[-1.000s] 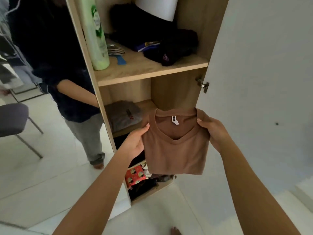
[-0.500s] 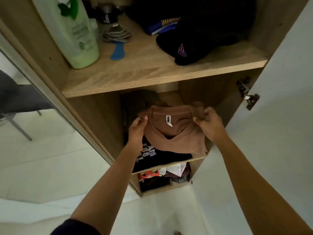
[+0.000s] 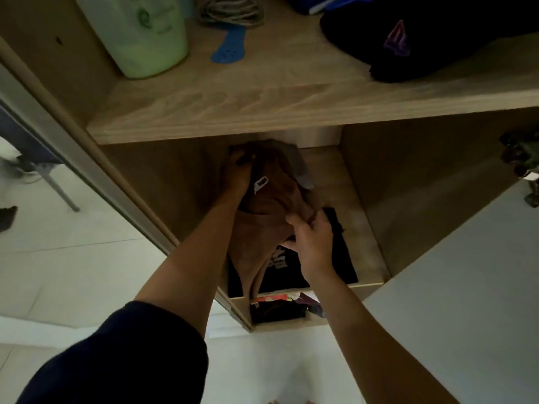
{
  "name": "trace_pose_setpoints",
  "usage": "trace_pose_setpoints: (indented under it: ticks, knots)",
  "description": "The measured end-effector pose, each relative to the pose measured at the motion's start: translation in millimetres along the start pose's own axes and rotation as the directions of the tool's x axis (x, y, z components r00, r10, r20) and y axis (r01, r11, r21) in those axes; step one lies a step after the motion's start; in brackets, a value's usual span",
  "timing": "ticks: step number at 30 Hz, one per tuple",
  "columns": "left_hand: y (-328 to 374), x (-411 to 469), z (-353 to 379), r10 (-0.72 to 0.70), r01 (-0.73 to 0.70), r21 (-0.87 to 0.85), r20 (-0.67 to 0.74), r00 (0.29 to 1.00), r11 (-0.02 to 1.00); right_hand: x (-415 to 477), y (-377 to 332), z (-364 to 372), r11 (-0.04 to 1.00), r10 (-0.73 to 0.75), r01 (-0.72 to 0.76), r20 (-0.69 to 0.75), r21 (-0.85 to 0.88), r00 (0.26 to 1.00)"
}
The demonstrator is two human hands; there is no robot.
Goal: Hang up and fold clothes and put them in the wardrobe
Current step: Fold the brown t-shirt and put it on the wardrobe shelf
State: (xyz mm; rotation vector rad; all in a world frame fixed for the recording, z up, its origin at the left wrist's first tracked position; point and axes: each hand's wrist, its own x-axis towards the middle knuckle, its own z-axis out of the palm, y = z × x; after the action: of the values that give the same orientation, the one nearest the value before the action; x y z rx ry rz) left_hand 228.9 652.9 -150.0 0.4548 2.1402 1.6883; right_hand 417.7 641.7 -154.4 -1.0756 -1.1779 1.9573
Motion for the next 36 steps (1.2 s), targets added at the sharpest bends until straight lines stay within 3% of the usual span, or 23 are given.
trace_pose_setpoints:
  ticks: [4,7,9,13,16,18,20,22,25,27,29,32,34,36]
  knots:
    - [-21.3,3.6,56.5,0.117,-0.160,0.186,0.225,0.967,0.969,25.2,45.8,-32.1,0.979,0.067,-0.038,-0.140,0.201,0.988]
    - [-67.6,-1.9,106.9,0.094,-0.205,0.286,0.359,0.929,0.936,58.9,88.7,-80.8,0.974,0.169,-0.120,-0.262,0.193,0.950]
    - [-105.4,-11.9,116.5,0.064,-0.182,0.422,0.278,0.958,0.888,74.6,112.7,-113.0,0.951,0.304,-0.266,-0.328,0.156,0.895]
    - [-175.9,-46.4,73.4,0.069,0.029,0.644,-0.127,0.989,0.765,87.8,136.3,-152.4,0.922,0.386,-0.365,-0.282,0.128,0.878]
    - [-211.7,-49.8,39.6,-0.131,0.291,0.661,-0.281,0.951,0.691,92.0,136.7,-157.1,0.913,0.405,-0.362,-0.301,0.190,0.863]
    - [-223.4,-44.3,26.3,-0.273,0.383,0.602,-0.270,0.924,0.701,94.7,138.2,-156.1,0.917,0.398,-0.361,-0.310,0.172,0.863]
    - [-225.9,-39.6,20.1,-0.347,0.372,0.562,-0.156,0.925,0.739,95.8,139.3,-156.0,0.921,0.390,-0.361,-0.328,0.150,0.860]
    - [-220.4,-40.1,20.3,-0.313,0.301,0.548,-0.074,0.947,0.781,97.7,139.4,-157.7,0.919,0.395,-0.369,-0.328,0.141,0.858]
    - [-207.2,-47.4,19.1,-0.086,0.134,0.562,-0.111,0.990,0.816,100.3,137.4,-157.8,0.937,0.349,-0.319,-0.317,0.145,0.882]
    - [-201.6,-50.1,14.8,0.012,0.113,0.586,-0.205,0.979,0.802,101.2,137.1,-154.5,0.949,0.314,-0.285,-0.320,0.137,0.894]
    - [-203.7,-52.6,9.0,-0.032,0.190,0.607,-0.261,0.965,0.771,99.0,141.3,-150.3,0.940,0.338,-0.336,-0.328,0.066,0.882]
    - [-213.6,-60.9,8.6,-0.165,0.269,0.715,-0.214,0.963,0.645,100.3,155.5,-150.8,0.912,0.314,-0.387,-0.374,-0.137,0.873]
    - [-221.2,-65.2,12.5,-0.173,0.248,0.804,-0.183,0.968,0.540,99.9,160.1,-154.0,0.864,0.164,-0.325,-0.397,-0.383,0.903]
    - [-226.2,-68.5,17.3,-0.079,0.171,0.877,-0.152,0.985,0.449,96.7,155.9,-154.6,0.749,-0.066,-0.210,-0.386,-0.629,0.920]
